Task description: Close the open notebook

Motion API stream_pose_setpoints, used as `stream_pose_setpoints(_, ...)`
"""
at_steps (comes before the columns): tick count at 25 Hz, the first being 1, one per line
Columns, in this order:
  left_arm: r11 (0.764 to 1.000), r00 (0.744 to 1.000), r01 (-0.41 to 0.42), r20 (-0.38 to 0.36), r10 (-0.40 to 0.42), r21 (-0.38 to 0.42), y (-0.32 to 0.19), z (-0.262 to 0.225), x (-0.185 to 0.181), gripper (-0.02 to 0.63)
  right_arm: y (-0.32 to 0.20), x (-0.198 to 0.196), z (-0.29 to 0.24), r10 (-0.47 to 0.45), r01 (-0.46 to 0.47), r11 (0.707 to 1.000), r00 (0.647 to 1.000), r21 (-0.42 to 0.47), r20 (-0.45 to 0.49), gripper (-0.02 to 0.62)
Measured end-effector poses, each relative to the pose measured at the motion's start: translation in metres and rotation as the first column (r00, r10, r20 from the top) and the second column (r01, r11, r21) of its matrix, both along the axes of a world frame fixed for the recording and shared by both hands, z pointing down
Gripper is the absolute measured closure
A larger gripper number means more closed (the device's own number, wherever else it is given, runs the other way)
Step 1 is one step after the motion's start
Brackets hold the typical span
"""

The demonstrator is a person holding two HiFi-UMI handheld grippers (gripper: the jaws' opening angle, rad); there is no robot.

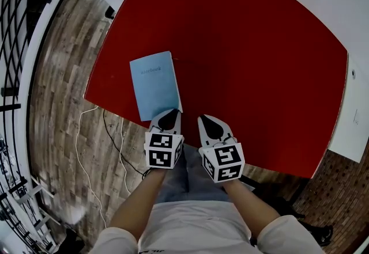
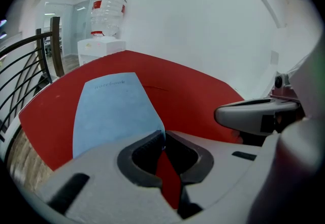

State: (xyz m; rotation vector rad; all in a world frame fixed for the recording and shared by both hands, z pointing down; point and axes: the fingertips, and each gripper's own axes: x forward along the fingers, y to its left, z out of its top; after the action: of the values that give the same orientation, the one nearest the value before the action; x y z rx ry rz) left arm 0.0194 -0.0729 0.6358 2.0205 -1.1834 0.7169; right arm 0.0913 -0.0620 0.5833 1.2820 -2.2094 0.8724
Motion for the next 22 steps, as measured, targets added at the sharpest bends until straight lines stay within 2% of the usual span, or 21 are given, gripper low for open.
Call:
stream_pose_setpoints(12,0.999,0.999,-0.028,0.023,0.028,-0.020,0.000,0.010,0.004,0.584,0.001,0.003,0.011,-0.008,0.008,1.000,1.000,-0.022,0.004,0.591)
stream_pose_setpoints(22,0.999,0.998,-0.050,0.037,0.051,-0.012,0.003,0.012,0.009,0.560,-0.001,-0.001,0.011,-0.018,0.018,1.000,1.000,-0.020,0.012,0.591)
